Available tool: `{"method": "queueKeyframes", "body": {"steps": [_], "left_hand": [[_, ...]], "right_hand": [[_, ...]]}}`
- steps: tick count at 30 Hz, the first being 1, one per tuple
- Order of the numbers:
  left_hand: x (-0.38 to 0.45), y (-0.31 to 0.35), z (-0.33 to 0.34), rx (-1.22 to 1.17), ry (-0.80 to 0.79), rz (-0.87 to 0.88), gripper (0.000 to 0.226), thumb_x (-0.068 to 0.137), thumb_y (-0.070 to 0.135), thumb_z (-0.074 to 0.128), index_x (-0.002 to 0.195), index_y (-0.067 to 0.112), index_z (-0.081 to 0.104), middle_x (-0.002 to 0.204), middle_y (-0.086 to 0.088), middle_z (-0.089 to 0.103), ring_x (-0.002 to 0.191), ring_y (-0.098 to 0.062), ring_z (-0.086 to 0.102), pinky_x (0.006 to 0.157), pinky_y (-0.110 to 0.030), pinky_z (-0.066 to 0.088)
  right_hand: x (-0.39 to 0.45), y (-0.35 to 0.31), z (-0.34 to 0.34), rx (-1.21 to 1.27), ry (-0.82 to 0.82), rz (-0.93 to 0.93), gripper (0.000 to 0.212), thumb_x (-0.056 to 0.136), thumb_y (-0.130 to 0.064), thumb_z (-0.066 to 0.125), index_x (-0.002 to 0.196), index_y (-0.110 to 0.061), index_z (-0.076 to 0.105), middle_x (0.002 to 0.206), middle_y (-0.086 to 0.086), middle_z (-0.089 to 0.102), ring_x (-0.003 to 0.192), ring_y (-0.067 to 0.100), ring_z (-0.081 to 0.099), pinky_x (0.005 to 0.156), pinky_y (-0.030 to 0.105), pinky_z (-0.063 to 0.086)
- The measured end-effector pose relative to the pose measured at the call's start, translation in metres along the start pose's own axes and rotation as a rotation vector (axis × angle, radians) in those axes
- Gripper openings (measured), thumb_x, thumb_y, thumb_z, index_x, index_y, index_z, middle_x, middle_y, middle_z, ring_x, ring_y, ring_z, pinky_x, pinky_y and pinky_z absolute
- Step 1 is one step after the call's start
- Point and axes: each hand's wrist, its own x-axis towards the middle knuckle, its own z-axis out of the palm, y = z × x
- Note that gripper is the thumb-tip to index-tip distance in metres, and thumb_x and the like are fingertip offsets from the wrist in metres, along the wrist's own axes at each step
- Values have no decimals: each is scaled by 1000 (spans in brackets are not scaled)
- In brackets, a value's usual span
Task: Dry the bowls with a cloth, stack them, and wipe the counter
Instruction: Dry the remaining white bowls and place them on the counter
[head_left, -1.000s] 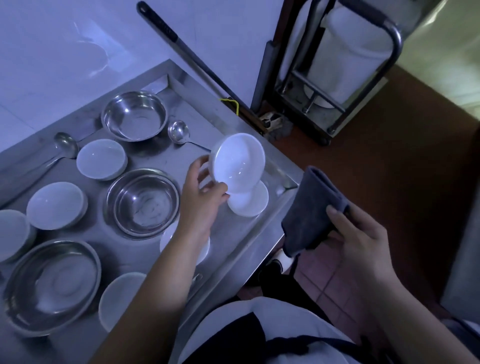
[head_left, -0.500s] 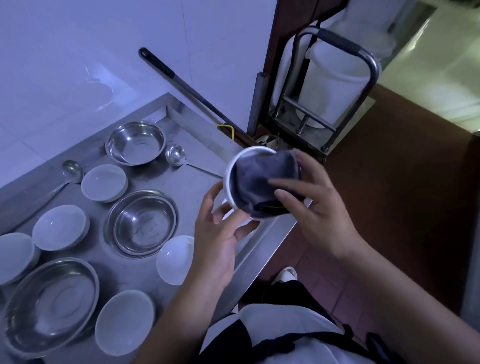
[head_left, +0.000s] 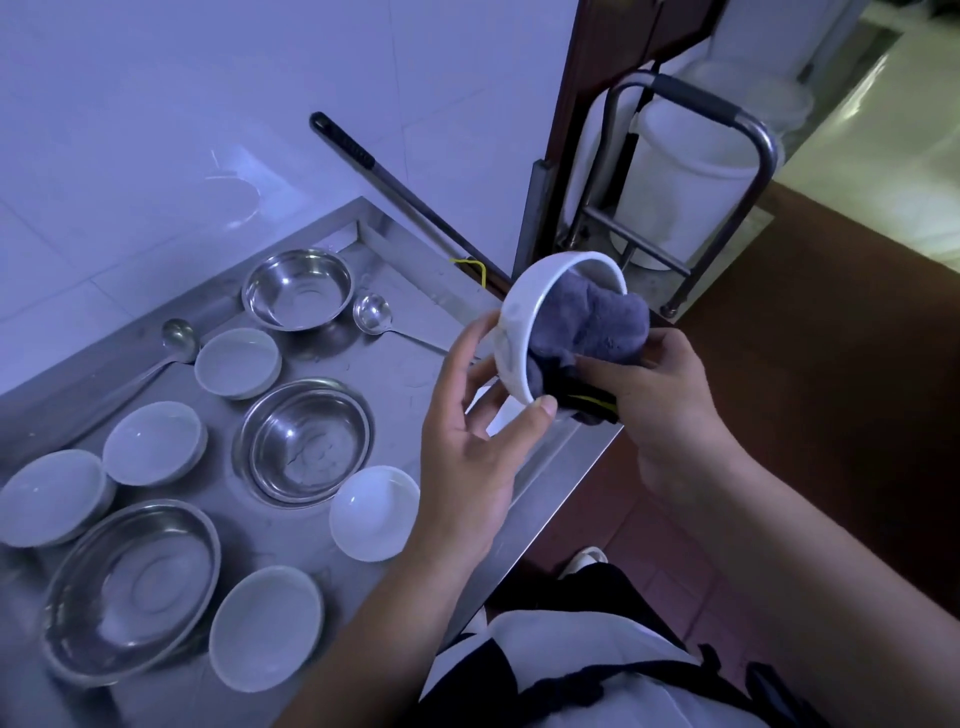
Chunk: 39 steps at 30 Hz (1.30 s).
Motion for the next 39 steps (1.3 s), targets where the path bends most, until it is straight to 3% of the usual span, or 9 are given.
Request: {"method": "queueKeyframes", "body": {"steps": [4,8,13,18,26,29,31,35,39], "left_hand": [[-4,-6,-7,47,21,37,68,81,2,75,131,45,60,133,-6,65,125,-23,62,104,-46,52],[-6,-10,-16,133,6,66,72,84,-9,75,136,36,54,137,-8,63,130,-21,57,91,-19,54],[-7,-10,-21,145,12,114,77,79,-10,79,133,40,59,125,-10,66,121,-18,62,85,-35,61],[0,1,-19,154,-14,147,72,69,14,82,128,52,63,124,-14,65,122,-25,60,85,-35,61],[20,28,-36,414,-284,-20,75,76,-9,77,133,37,62,89,10,66,87,-5,64,92,-22,52],[32,38,-40,388,-384,-136,71,81,-8,76,139,31,60,85,15,66,83,-7,65,81,-30,60],[38,41,-42,387,-324,-115,75,83,0,78,143,39,55,110,11,66,99,-7,66,83,-35,61],[44,45,-52,432,-109,26,84,81,21,85,145,54,41,148,12,45,131,-1,50,85,-15,53],[34,31,-43,411,-99,26,81,83,18,84,148,44,42,144,8,51,131,-5,53,86,-20,54]], "right_hand": [[3,8,11,53,25,73,40,79,8,72,108,-5,49,84,18,63,64,31,62,48,33,50],[2,20,14,74,44,89,36,79,11,68,105,-7,49,81,19,59,70,33,59,48,35,48],[7,16,11,-25,4,-15,34,76,14,68,96,-7,51,87,18,59,72,33,61,51,41,53],[19,-9,-1,-342,-67,-424,40,72,10,76,99,-2,49,85,12,65,77,28,65,68,54,56],[24,-48,-18,-1084,-308,-1288,39,63,4,75,98,-2,57,79,11,61,69,38,58,56,40,47],[27,-41,-17,-1103,-303,-1158,52,66,-1,77,106,-19,47,79,7,65,69,41,61,60,33,38],[33,-37,-9,-1053,-216,-999,52,72,-6,76,114,-20,50,93,6,70,82,41,65,68,32,37],[51,-36,8,-629,-98,-519,50,69,-14,76,113,-22,53,104,0,69,96,28,66,80,44,55],[46,-34,25,-199,-98,-197,53,66,2,80,108,-11,51,101,11,65,82,36,69,52,45,60]]}}
